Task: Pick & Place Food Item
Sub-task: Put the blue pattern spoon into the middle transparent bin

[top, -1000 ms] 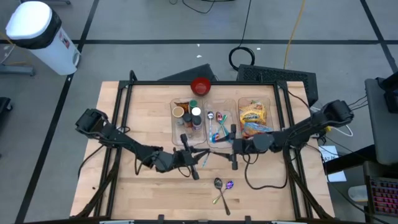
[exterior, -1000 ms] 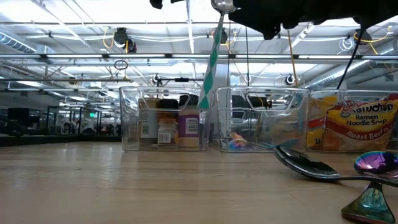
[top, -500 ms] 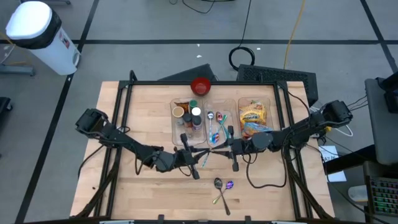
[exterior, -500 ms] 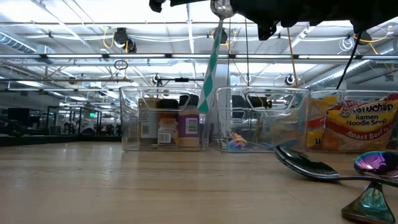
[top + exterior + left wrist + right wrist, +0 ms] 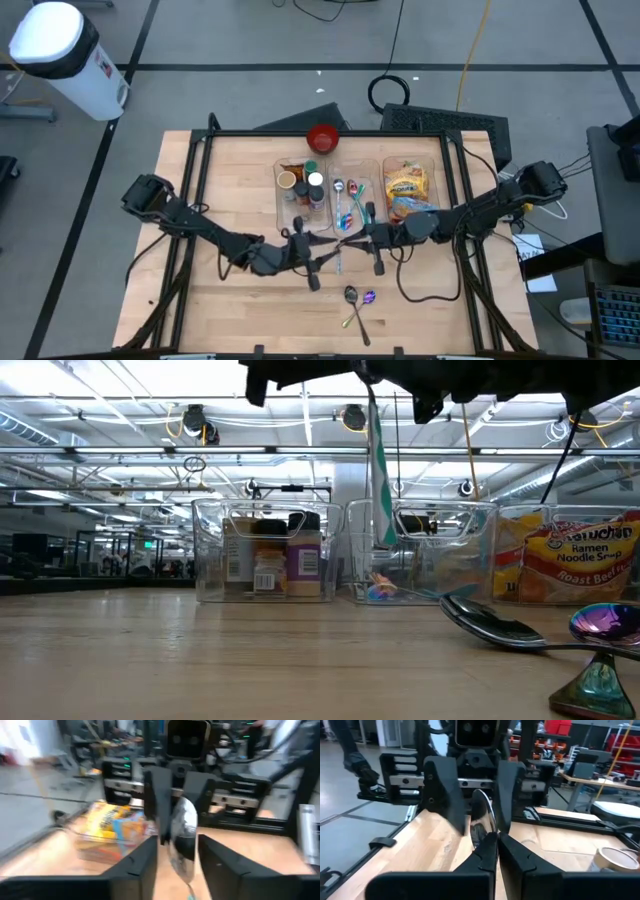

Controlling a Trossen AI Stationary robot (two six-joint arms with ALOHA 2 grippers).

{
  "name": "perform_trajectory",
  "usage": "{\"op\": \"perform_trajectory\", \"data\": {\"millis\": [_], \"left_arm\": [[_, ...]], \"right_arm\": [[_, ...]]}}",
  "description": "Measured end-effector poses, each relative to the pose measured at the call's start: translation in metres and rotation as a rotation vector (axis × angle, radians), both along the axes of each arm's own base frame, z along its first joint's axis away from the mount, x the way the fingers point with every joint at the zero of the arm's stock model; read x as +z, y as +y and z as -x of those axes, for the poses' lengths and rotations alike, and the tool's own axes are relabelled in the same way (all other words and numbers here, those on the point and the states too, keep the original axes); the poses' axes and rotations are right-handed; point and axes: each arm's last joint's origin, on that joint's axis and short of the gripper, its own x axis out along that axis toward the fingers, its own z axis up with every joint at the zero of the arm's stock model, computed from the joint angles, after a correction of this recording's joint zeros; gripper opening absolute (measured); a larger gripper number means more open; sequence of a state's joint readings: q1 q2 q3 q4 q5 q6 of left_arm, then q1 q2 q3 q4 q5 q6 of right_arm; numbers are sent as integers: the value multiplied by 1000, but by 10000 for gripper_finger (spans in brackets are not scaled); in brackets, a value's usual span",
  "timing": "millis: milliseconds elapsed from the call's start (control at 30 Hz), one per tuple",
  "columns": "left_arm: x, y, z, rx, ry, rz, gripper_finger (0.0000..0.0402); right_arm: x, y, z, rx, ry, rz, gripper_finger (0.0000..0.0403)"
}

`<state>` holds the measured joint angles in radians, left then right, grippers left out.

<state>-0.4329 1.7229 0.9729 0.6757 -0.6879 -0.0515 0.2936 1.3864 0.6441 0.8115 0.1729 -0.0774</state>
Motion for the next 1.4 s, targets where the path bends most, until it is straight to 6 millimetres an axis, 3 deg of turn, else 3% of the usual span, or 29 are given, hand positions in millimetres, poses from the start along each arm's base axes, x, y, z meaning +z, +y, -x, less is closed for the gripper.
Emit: {"op": "perform_trajectory", "data": {"millis": [167, 400, 667, 833, 1000, 1233, 1400], "left_arm": [[17, -3, 8, -146, -6, -36, 213], [41, -7, 58, -236, 204, -47, 252], [18, -17, 101, -302, 134, -111, 255], [2, -6, 113, -225, 53, -71, 260], [-8, 5, 112, -161, 44, 0, 260], [-11, 18, 106, -106, 40, 62, 264], [-11, 21, 105, -90, 39, 75, 260]], "right_arm": [[0, 1, 1, 40, 18, 8, 1], [21, -3, 23, 102, 56, -27, 1], [55, -16, 55, 89, -26, -13, 1], [75, -44, 70, 87, -125, -29, 0], [79, -84, 73, 37, -142, -66, 0], [54, -146, 64, -43, 6, -115, 0], [32, -171, 57, -56, 109, -143, 0]]}}
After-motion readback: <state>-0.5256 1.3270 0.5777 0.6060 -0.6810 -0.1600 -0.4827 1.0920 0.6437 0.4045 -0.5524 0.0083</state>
